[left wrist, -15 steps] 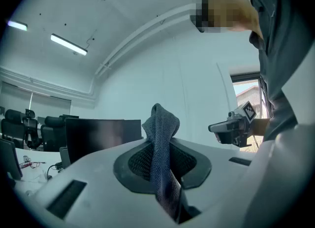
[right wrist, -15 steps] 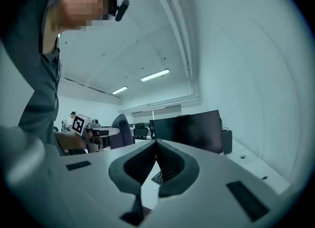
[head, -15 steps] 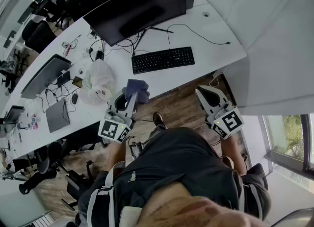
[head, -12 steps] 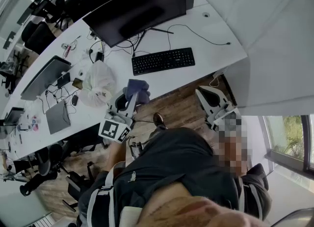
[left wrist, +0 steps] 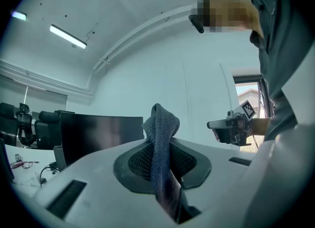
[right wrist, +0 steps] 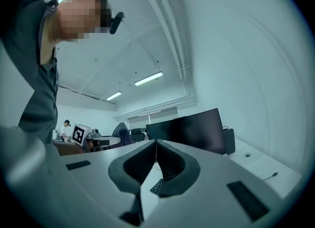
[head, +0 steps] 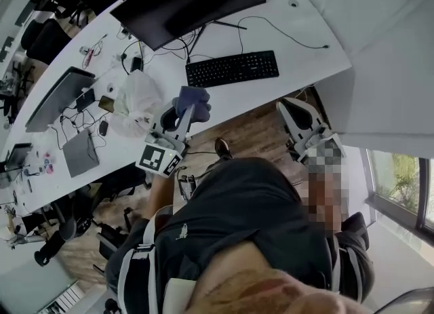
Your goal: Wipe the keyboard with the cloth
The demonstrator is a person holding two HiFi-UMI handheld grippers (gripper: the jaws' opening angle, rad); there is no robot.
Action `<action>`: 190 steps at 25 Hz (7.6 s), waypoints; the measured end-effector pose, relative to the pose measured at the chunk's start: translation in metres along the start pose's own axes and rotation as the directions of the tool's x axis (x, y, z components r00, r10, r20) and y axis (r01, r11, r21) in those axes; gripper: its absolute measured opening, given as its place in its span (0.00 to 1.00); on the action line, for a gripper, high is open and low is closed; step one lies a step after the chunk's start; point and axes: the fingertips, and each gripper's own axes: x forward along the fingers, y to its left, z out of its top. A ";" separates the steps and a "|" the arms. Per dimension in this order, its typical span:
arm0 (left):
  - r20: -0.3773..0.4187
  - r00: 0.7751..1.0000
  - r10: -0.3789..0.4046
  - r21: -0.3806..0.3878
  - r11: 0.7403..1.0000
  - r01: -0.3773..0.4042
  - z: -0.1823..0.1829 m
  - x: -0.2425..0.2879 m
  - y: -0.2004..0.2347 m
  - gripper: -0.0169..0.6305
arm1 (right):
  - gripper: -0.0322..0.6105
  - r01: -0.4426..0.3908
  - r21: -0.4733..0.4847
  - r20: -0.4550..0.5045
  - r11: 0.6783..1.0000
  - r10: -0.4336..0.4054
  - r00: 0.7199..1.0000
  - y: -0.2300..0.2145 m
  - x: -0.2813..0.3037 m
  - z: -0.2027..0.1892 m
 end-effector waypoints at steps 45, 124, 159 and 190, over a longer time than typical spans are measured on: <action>-0.669 0.709 0.223 0.014 0.957 -0.288 -0.418 0.122 0.217 0.10 | 0.07 -0.075 -0.022 -0.424 0.997 0.058 0.904 -0.095 0.158 -0.091; -0.660 0.742 -0.120 -0.206 0.978 -0.025 -0.408 0.163 0.058 0.09 | 0.07 0.077 0.102 -0.492 0.992 -0.017 0.870 -0.162 0.166 -0.137; -0.654 0.712 -0.255 -0.344 0.939 0.021 -0.420 0.189 0.016 0.09 | 0.07 0.111 0.135 -0.518 0.985 -0.025 0.855 -0.181 0.153 -0.152; -0.648 0.747 -0.147 -0.256 0.966 -0.031 -0.411 0.269 0.045 0.09 | 0.07 0.116 0.173 -0.522 0.978 -0.009 0.853 -0.189 0.117 -0.165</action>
